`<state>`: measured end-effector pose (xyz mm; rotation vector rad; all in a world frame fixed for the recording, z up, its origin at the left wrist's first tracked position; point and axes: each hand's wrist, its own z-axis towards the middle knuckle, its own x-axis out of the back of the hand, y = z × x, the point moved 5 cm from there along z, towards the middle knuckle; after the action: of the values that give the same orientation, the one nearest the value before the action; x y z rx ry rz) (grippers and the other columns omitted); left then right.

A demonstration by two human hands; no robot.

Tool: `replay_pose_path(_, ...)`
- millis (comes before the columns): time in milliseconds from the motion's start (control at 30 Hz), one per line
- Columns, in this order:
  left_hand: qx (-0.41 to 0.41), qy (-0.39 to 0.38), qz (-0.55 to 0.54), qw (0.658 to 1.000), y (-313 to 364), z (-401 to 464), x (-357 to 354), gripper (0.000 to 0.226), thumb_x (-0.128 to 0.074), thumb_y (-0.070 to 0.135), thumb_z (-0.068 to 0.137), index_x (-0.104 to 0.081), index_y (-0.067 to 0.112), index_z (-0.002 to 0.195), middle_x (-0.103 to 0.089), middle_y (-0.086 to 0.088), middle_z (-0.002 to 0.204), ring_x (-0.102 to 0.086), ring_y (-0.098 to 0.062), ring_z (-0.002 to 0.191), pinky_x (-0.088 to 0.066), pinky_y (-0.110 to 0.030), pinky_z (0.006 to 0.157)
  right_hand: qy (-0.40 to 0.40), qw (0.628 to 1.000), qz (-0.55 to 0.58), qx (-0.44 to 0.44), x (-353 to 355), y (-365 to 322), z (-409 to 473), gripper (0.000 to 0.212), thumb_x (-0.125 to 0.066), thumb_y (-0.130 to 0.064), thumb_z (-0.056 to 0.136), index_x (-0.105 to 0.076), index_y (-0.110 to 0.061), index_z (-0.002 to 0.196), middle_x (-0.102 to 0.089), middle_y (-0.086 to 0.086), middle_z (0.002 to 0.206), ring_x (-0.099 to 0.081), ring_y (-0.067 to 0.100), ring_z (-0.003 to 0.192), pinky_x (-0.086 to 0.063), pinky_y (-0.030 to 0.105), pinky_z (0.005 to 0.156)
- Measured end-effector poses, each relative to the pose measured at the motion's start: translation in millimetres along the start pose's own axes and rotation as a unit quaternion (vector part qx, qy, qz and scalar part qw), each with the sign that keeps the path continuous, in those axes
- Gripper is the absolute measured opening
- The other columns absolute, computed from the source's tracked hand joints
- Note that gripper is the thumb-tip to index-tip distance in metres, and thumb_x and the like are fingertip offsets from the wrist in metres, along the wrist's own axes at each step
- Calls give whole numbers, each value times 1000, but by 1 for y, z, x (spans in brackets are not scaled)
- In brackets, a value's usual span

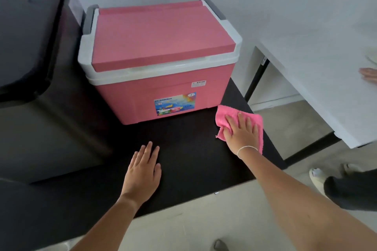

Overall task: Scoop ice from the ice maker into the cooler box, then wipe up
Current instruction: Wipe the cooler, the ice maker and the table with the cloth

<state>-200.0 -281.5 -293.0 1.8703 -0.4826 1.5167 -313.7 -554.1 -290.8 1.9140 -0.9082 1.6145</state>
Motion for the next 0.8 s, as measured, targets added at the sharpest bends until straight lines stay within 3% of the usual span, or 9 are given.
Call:
replay_pose_path(133,51,26,5,998,10,5,-9,70,-5,43,86,-22,16,148,-14,-4,158,-8,-22,147,4,-29,114,8,998,2,65,0,-31,13,52,-19,-47,99,-9,-38,149,-3,4,160,-4,32,146,-2,47,118)
replay_pose_path(300,76,32,10,997,15,5,-12,79,1,48,80,-25,16,148,-16,-4,158,-9,-21,146,2,-29,116,-16,967,31,253,-16,-92,-21,53,-22,-46,97,-15,-36,149,0,2,160,1,31,147,12,43,113)
replay_pose_path(467,86,31,10,996,16,5,-11,67,-12,43,87,-23,16,148,-15,-3,157,-7,-18,145,0,-30,116,-16,948,18,316,-12,-87,-17,51,-23,-46,99,-17,-38,149,-2,-3,160,2,26,147,14,41,113)
replay_pose_path(700,89,33,10,995,18,4,-10,64,-17,39,88,-22,16,148,-14,-2,158,-3,-14,143,1,-28,115,47,980,-42,187,13,26,44,50,-13,-44,97,-20,-34,145,-15,-3,158,-15,25,145,-10,46,118)
replay_pose_path(800,89,36,7,995,19,4,-11,64,-17,39,88,-22,16,148,-14,-2,157,-5,-17,145,1,-29,115,13,991,-44,127,0,53,57,65,2,-48,89,-20,-30,147,-18,1,158,-17,26,145,-17,45,118)
